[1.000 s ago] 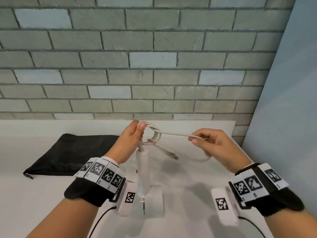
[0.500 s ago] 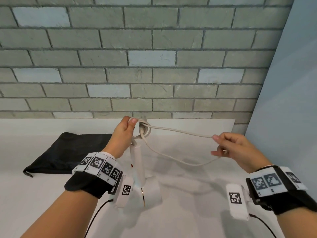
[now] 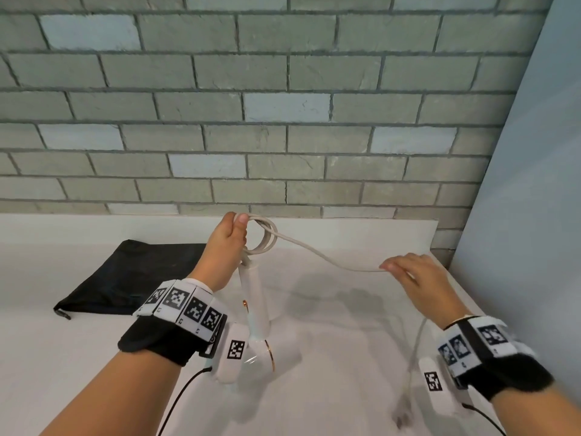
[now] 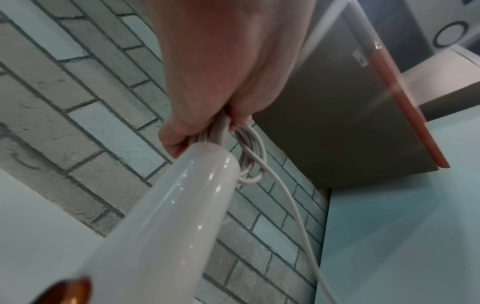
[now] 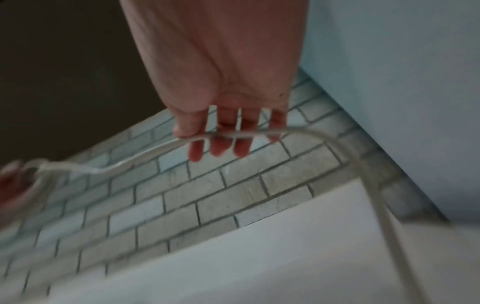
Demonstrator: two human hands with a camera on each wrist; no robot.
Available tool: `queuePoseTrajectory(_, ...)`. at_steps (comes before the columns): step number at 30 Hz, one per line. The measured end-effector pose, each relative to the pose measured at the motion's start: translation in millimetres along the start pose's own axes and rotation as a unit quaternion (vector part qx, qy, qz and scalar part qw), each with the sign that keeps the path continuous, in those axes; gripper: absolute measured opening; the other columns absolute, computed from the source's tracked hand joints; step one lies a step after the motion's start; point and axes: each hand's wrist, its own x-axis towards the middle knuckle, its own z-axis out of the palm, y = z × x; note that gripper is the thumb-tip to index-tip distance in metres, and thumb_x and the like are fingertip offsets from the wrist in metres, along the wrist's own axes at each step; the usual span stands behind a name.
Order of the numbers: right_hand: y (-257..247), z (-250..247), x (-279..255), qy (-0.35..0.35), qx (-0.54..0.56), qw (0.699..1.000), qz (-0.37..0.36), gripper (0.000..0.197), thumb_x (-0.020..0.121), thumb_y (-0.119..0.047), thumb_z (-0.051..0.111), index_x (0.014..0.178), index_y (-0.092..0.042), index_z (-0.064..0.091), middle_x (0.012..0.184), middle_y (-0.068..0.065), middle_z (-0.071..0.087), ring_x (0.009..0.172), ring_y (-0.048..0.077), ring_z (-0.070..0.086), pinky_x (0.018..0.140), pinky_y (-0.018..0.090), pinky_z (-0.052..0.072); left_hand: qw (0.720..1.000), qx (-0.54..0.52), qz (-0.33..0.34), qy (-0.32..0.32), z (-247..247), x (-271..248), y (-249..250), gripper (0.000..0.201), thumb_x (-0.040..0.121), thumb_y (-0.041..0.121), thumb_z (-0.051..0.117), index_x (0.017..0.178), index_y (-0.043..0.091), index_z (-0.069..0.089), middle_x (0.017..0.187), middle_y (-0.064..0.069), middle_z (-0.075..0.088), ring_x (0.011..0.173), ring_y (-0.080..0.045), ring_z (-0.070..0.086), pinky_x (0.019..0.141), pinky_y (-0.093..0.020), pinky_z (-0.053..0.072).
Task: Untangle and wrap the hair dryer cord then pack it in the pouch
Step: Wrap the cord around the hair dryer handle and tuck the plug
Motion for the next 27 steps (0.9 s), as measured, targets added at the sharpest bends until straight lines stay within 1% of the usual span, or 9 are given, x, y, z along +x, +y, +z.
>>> queuePoseTrajectory(2,-17.5,6.8,-1.1,0.038,-0.102,0.993,-0.044,0.030,0.092,-0.031,0.041,0.115,-0.025,0.059,0.107,0.004,0.061,0.101,0.026,0.048,0.082,0.037,0.036,1.000,-0.009,0.005,-0.001,0.3,-3.5,1.8,0.029,0.098,0.033,0.030,0.079,0.014,0.042,0.071,-0.001,0.041,0.066,-0.011,0.040,0.049,-0.002,0.034)
queuePoseTrajectory(5,-77.6,10.3,-1.4,0.024,-0.022,0.989,-0.144,0.044,0.092,-0.037,0.031,0.129,-0.020,0.046,0.117,0.003,0.053,0.100,0.019,0.044,0.083,0.030,0.037,0.999,-0.035,0.004,-0.004,5.2,-7.8,6.4,0.029,0.098,0.032,0.030,0.078,0.016,0.043,0.071,0.001,0.040,0.064,-0.010,0.039,0.048,-0.002,0.034)
queuePoseTrajectory(8,-121.8,25.8,1.0,-0.043,0.038,0.983,-0.174,0.043,0.094,-0.036,0.040,0.133,-0.016,0.042,0.114,0.004,0.048,0.092,0.018,0.052,0.080,0.027,0.043,0.999,-0.047,0.003,-0.013,9.6,-13.2,12.4,0.028,0.098,0.031,0.030,0.084,0.011,0.045,0.070,0.001,0.040,0.062,-0.010,0.038,0.048,-0.002,0.034)
queuePoseTrajectory(11,-133.3,37.5,9.4,-0.024,0.044,0.982,-0.183,0.030,0.092,-0.026,0.047,0.115,-0.009,0.055,0.104,0.009,0.050,0.080,0.025,0.055,0.073,0.033,0.045,0.997,-0.064,-0.001,-0.031,9.0,-19.3,14.3,0.028,0.097,0.033,0.031,0.078,0.018,0.045,0.067,0.003,0.040,0.061,-0.009,0.038,0.052,-0.006,0.036)
queuePoseTrajectory(14,-126.8,37.9,18.4,0.015,0.105,0.973,-0.206,0.026,0.089,-0.026,0.051,0.090,-0.003,0.062,0.082,0.006,0.051,0.067,0.019,0.051,0.066,0.016,0.039,0.989,-0.128,-0.041,-0.064,5.3,-21.6,12.7,0.031,0.097,0.035,0.032,0.073,0.020,0.045,0.065,0.005,0.038,0.060,-0.009,0.037,0.065,-0.022,0.033)
queuePoseTrajectory(16,-120.2,35.5,24.2,0.063,0.176,0.966,-0.179,0.023,0.087,-0.024,0.054,0.090,-0.004,0.067,0.077,-0.002,0.048,0.064,0.012,0.051,0.068,0.010,0.040,0.970,-0.211,-0.077,-0.093,4.9,-22.4,13.2,0.033,0.097,0.032,0.033,0.069,0.019,0.043,0.060,0.007,0.036,0.056,-0.008,0.035,0.063,-0.024,0.029)
queuePoseTrajectory(18,-117.5,37.6,27.0,0.086,0.247,0.957,-0.126,0.016,0.085,-0.013,0.059,0.095,-0.005,0.069,0.076,-0.004,0.048,0.067,0.019,0.060,0.069,0.022,0.051,0.951,-0.271,-0.103,-0.110,7.0,-25.1,15.4,0.033,0.098,0.028,0.032,0.068,0.017,0.041,0.056,0.009,0.035,0.051,-0.006,0.033,0.055,-0.017,0.031)
queuePoseTrajectory(22,-132.3,54.0,18.8,0.025,0.393,0.919,-0.015,0.020,0.087,0.002,0.052,0.100,-0.001,0.066,0.081,0.003,0.055,0.068,0.013,0.065,0.067,0.018,0.056,0.930,-0.329,-0.109,-0.122,12.2,-28.4,16.6,0.034,0.098,0.025,0.032,0.066,0.016,0.041,0.053,0.009,0.034,0.046,-0.003,0.034,0.046,-0.011,0.034)
queuePoseTrajectory(27,-150.0,52.5,6.7,-0.132,0.585,0.797,0.067,0.024,0.094,-0.009,0.041,0.096,-0.003,0.064,0.092,0.014,0.066,0.085,0.024,0.065,0.077,0.034,0.055,0.936,-0.323,-0.098,-0.104,9.3,-25.0,12.2,0.033,0.098,0.028,0.032,0.069,0.017,0.042,0.058,0.006,0.032,0.051,-0.005,0.033,0.053,-0.016,0.032)
